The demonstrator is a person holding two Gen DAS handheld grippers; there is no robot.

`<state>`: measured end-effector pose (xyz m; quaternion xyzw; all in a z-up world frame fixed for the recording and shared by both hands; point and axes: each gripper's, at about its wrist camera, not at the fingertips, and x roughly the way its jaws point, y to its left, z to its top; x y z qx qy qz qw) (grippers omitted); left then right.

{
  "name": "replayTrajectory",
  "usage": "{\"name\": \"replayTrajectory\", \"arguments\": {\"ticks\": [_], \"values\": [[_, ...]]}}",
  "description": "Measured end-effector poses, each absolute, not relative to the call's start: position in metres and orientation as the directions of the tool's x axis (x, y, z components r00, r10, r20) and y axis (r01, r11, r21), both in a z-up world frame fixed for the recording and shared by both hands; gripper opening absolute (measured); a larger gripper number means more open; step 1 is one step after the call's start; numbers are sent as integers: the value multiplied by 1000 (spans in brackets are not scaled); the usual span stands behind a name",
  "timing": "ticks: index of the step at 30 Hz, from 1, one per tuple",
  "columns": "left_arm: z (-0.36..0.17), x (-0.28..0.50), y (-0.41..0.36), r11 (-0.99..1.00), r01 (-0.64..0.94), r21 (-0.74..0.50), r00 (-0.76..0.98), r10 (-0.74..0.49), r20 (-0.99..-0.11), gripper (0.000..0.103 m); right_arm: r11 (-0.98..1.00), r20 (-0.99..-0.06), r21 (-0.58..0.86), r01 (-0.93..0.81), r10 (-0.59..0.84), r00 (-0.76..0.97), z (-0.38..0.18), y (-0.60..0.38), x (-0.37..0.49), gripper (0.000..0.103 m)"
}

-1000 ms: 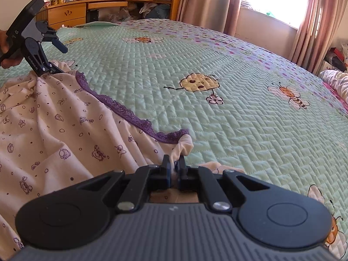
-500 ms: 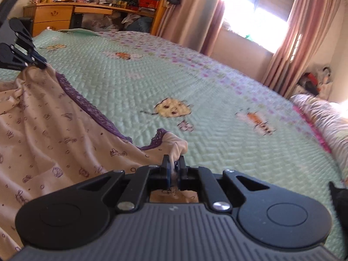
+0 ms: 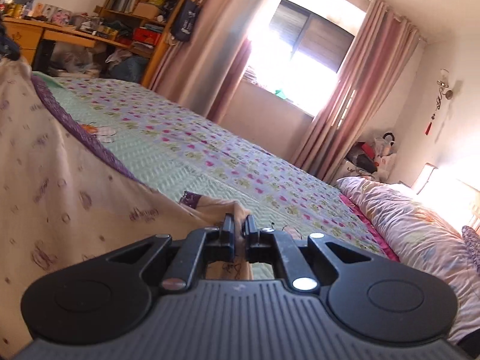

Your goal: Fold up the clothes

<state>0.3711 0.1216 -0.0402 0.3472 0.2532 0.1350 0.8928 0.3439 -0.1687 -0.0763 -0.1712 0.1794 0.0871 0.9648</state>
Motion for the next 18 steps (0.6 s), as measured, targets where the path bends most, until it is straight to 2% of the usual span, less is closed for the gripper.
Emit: {"name": "replayTrajectory", "arguments": {"ticks": [2,3,4,5,6,7,10,12,13,17,18], "values": [[-56,361,136,756,-47,653,808,413,-420,6,953,-534,-24,-301,242,810,-88,-185,367,21],[-63,354,144,774,-36,632,795,406,-452,7,945,-567,91,-313,308,764,-96,-194,369,20],[-71,348,151,792,-27,610,780,398,-482,12,926,-590,205,-317,376,715,-104,-204,370,20],[-78,342,159,809,-17,587,766,389,-513,14,916,-596,259,-306,401,696,-110,-211,365,21],[-86,336,167,826,-9,564,750,378,-543,15,926,-592,250,-284,379,711,-114,-217,355,21],[-93,329,174,842,-1,540,734,367,-572,22,933,-592,247,-262,360,721,-119,-223,344,21],[-116,311,197,886,18,464,682,329,-654,24,948,-603,243,-205,313,733,-128,-242,309,22],[-118,284,206,911,62,408,671,264,-692,33,951,-612,233,-204,307,729,-130,-246,282,25],[-120,272,208,916,85,393,660,244,-711,38,936,-608,280,-214,345,715,-130,-247,269,26],[-119,226,211,946,171,274,614,115,-781,46,862,-587,446,-240,485,648,-136,-245,217,55],[-117,215,210,952,181,249,608,91,-789,48,855,-604,458,-242,499,621,-142,-237,207,55]]}}
